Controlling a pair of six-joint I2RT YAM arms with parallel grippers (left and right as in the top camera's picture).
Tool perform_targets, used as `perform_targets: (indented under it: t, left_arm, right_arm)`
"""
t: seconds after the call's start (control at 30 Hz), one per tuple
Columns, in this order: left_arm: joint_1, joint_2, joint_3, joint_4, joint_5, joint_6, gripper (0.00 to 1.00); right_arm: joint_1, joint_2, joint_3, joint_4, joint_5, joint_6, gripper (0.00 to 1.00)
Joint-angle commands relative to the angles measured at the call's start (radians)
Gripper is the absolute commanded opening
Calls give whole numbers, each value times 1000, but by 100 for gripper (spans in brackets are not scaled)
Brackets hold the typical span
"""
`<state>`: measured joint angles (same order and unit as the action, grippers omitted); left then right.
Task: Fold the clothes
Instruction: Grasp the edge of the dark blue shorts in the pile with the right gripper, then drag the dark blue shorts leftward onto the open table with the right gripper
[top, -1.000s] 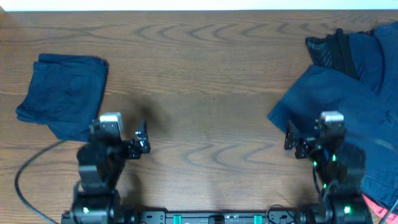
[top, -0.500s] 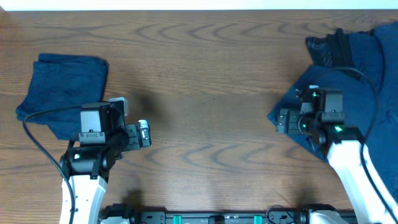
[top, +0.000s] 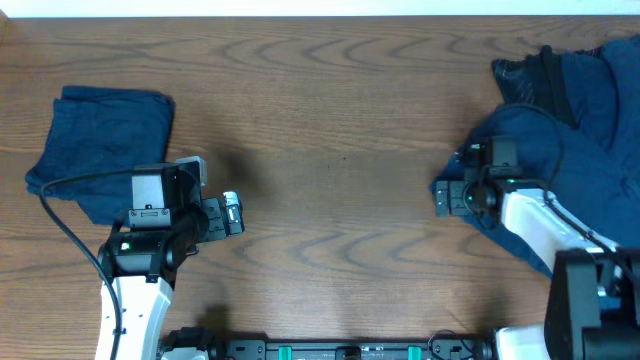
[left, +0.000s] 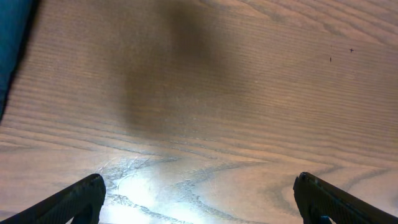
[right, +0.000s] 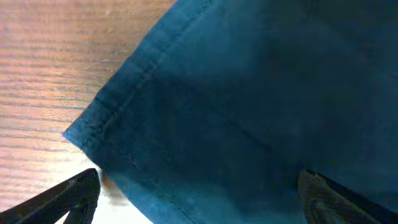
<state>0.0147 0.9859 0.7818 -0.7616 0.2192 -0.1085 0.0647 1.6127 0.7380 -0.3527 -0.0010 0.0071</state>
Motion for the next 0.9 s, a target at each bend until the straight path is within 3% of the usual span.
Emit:
perform_targets:
  t: [0.0,0.13,0.2,0.27,0.33,0.4,0.53,0.7,0.87]
  left_arm:
    - [-4,0,19,-5,9,-10,98]
    - [-4,0,19,-5,9,-10,98]
    - [-4,0,19,-5,9,-10,98]
    - [-4,0,19,-5,9,-10,98]
    - [-4,0,19,-5,9,-10,98]
    - [-4,0,19,-5,9,-10,98]
    - [-4,0,19,-5,9,-10,98]
    - [-4,0,19,-5,9,-10,98]
    - [-4,0,19,-5,9,-10,98]
  right_arm:
    - [55,39,15,25,94,5,99]
    - [100,72,15,61,208,61,98]
    - [107,81,15,69,207,84,86]
    - [108,84,14,69,207,116,46]
    - [108,84,14,69,207,137,17]
    - [107,84,14,69,207,154,1]
    - [107,73,17,53,206,161,1]
    - [112,-40,80,-87,180,160,1]
    - [199,-217,247,-238,5,103,1]
